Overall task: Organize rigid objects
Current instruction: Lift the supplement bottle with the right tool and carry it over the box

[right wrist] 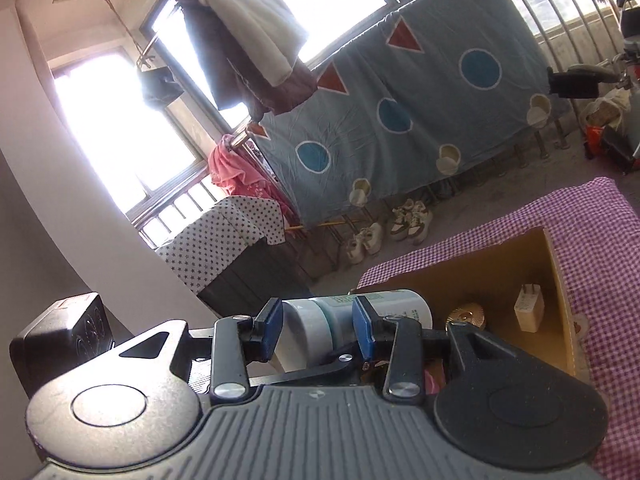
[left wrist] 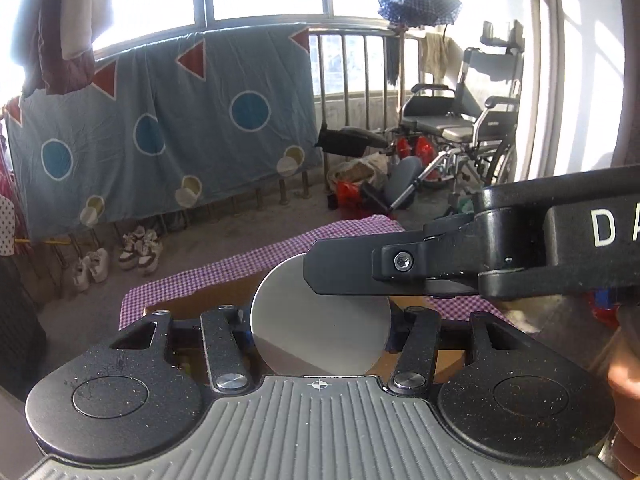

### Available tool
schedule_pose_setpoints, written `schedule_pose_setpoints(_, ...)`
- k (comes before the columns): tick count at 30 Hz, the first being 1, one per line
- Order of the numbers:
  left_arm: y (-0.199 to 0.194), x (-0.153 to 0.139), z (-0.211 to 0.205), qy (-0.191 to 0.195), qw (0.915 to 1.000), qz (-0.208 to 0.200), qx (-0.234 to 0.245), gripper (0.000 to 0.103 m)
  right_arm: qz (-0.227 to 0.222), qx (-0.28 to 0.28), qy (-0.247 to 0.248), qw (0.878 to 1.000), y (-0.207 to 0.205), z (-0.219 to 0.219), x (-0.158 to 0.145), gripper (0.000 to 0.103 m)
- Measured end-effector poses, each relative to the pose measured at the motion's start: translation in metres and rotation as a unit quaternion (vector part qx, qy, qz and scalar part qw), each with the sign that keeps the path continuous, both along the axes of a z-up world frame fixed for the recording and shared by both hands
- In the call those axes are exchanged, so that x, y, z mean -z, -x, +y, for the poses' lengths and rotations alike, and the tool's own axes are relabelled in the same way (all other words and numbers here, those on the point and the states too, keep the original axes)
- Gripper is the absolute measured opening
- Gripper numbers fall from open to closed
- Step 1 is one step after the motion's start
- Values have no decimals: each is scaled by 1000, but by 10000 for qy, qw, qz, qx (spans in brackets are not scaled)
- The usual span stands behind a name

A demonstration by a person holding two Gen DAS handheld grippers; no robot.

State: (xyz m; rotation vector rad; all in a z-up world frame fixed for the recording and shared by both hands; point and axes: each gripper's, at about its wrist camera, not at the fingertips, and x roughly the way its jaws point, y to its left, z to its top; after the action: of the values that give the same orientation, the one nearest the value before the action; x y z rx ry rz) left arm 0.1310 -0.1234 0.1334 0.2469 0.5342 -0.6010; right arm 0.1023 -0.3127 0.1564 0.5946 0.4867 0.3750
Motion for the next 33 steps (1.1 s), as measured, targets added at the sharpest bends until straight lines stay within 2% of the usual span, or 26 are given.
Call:
schedule_pose_setpoints(5,-25,30,-32,-263,9975,576,298,53,576,204,-226,9979,-37,-35,28,41)
schedule_pose_setpoints(9,-47,61,-46,-485,9907,1180,466,53,1124,265,-555,9918,-56,-61,69,41)
schedule_pose_setpoints(14,-65,86,-56,-676,9823,1666,534,53,1516,290,-582,9863,-71,-72,100,42)
schedule_pose_setpoints(20,-73,99,-70,-1070,9728,1954,639,53,1526,396,-314,9870,-77,-79,107,48)
schedule_pose_setpoints(27,-74,108,-88,-1431,9666,2021,664,53,1301,673,-301,9887,-71,-99,105,49)
schedule_pose_setpoints(33,-74,116,-96,-1696,9614,2080,611,54,1140,882,-613,9877,-61,-125,108,52)
